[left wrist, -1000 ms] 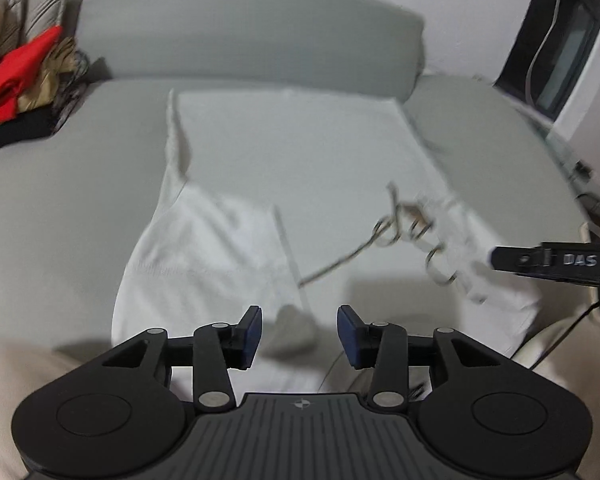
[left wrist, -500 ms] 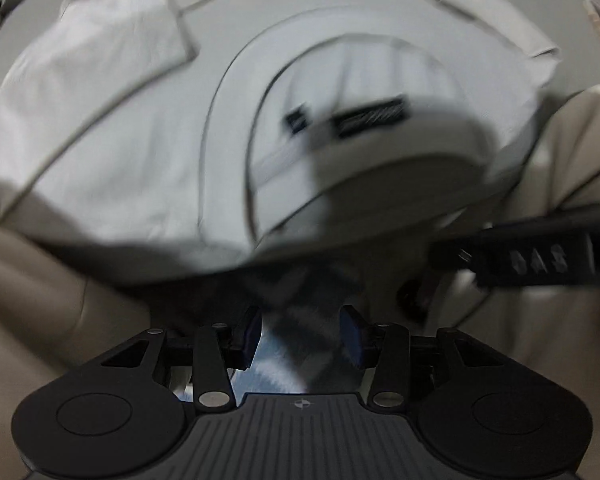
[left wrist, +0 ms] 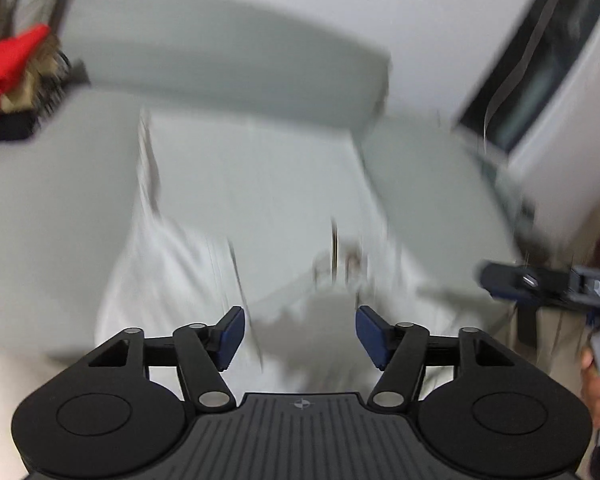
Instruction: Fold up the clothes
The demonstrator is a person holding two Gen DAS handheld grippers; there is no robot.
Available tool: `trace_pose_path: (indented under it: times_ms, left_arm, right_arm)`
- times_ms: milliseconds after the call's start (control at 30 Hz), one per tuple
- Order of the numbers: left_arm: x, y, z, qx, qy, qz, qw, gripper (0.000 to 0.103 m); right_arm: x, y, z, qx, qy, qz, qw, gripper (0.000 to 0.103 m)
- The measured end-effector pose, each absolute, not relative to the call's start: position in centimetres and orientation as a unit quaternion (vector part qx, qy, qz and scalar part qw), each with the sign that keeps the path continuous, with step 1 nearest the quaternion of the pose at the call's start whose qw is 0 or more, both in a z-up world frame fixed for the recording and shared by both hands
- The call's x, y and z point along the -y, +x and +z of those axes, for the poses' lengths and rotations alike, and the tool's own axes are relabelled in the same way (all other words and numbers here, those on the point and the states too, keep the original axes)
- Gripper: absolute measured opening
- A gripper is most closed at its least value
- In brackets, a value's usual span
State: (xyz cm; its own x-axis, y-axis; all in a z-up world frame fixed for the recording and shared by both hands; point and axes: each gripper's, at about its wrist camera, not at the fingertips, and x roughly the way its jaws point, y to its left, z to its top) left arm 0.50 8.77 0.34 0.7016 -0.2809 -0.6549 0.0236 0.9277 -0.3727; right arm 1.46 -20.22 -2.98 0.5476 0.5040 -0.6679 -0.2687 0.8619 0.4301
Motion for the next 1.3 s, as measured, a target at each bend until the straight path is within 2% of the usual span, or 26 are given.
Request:
trace_pose_path:
  times_ms: [33, 233, 333, 433, 500, 600, 633, 800, 900, 933, 967, 1100, 1133, 1167, 1300]
  left_arm:
    - [-9.9, 1.2, 1.4, -0.363, -0.190, -0.078, 0.909, 0.063]
    - [-16.3, 10.0, 3.0, -0.338, -0.272, -0.048, 0.899, 0.059]
    - [-17.9, 16.6, 0.2, -0.371, -0.254, -0.009, 0.893, 0.053]
    - [-20.6, 22.2, -4.0, -0.391, -0.257, 0.032, 0.883, 0.046]
    - [-22.4, 24.7, -6.7, -0.396, -0.290, 0.054, 0.870, 0.046]
    - [-23.7, 26.2, -9.4, -0.410, -0.326, 0.054, 0.850, 0.046]
    - [-23.7, 26.4, -9.7, -0.418, -0.319, 0.051, 0.849, 0.046]
    - [-24.5, 26.5, -9.9, -0.454, -0.311, 0.032, 0.834, 0.047]
    - [-26.0, 27.0, -8.6, -0.456, -0.332, 0.036, 0.825, 0.050]
    - [-26.3, 27.6, -8.4, -0.458, -0.321, 0.039, 0.828, 0.059]
    - [-26.4, 28.4, -8.5, -0.461, -0.298, 0.047, 0.835, 0.061]
    - [-27.1, 31.6, -10.1, -0.449, -0.255, 0.074, 0.853, 0.058]
    - [-27.3, 32.3, -10.6, -0.442, -0.259, 0.071, 0.856, 0.058]
    - [-27.5, 33.0, -11.1, -0.434, -0.263, 0.067, 0.859, 0.057]
    - [-27.9, 35.3, -12.4, -0.413, -0.263, 0.038, 0.871, 0.052]
  right_arm:
    - [20.3, 2.5, -1.3, -0.403, 0.144, 0.224, 0.876, 0.084]
    - [21.0, 11.2, 4.2, -0.373, 0.161, 0.197, 0.892, 0.085]
    - [21.4, 16.9, 3.4, -0.401, 0.150, 0.181, 0.885, 0.084]
    - [21.2, 24.1, -0.9, -0.453, 0.176, 0.158, 0.860, 0.075]
    - [21.8, 28.2, -5.1, -0.480, 0.241, 0.157, 0.829, 0.067]
    - [23.7, 32.2, -12.3, -0.478, 0.465, 0.186, 0.722, 0.067]
    - [24.4, 32.8, -14.2, -0.459, 0.535, 0.188, 0.684, 0.067]
    - [27.6, 32.5, -15.8, -0.278, 0.650, 0.125, 0.696, 0.066]
    - [27.3, 32.9, -11.5, -0.206, 0.444, -0.004, 0.872, 0.065]
    - [26.7, 33.9, -10.9, -0.217, 0.383, -0.029, 0.898, 0.064]
    - [25.9, 35.2, -10.8, -0.236, 0.335, -0.040, 0.911, 0.063]
    - [23.1, 41.8, -13.5, -0.374, 0.222, 0.029, 0.900, 0.062]
    - [22.4, 43.5, -14.2, -0.407, 0.193, 0.047, 0.892, 0.055]
    - [21.9, 44.9, -14.9, -0.432, 0.169, 0.060, 0.884, 0.052]
    - [21.6, 48.3, -17.6, -0.456, 0.159, 0.073, 0.872, 0.052]
